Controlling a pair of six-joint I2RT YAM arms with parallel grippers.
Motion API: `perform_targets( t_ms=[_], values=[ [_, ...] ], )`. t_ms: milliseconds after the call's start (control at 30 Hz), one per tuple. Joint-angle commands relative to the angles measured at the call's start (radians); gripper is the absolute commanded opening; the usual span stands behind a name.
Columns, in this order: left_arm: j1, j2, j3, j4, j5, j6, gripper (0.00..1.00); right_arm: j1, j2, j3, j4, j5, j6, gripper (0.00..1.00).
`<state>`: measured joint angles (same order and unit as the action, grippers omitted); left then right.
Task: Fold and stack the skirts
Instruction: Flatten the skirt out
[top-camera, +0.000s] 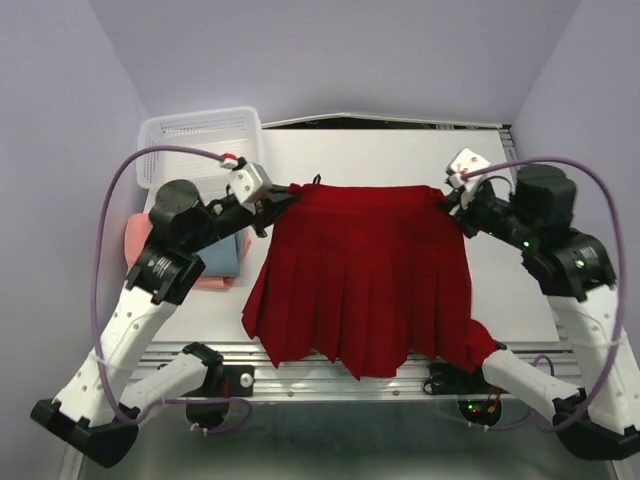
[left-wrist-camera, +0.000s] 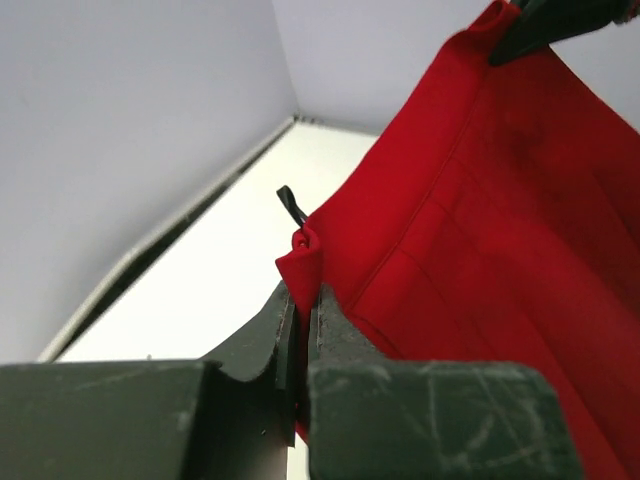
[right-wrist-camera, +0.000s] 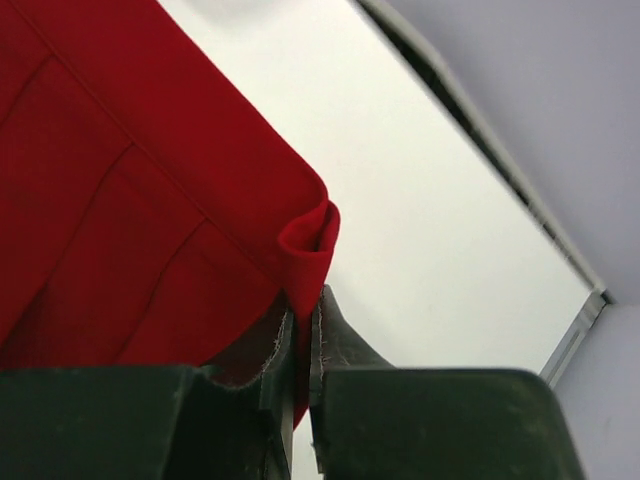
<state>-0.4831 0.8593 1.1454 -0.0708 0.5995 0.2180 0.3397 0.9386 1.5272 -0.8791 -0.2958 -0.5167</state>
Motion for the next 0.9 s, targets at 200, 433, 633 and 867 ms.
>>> perform_targets(
  t_ms=[200,433,633,867],
  values=[
    [0.024,0.504,0.006,0.061,-0.285,-0.014,0.11,-0.097,0.274,-0.42,0.428,0.302,-0.095,0.01],
    [0.037,0.938,0.311,0.095,-0.308,-0.016,0.16,-0.289,0.603,-0.319,0.511,0.178,-0.147,0.01],
    [0.044,1.32,0.788,-0.007,-0.368,0.001,0.25,-0.386,0.856,-0.173,0.513,0.17,-0.106,0.08],
    [0.046,1.468,1.126,-0.122,-0.457,0.01,0.83,-0.409,0.985,0.062,0.325,0.116,-0.019,0.93]
  ],
)
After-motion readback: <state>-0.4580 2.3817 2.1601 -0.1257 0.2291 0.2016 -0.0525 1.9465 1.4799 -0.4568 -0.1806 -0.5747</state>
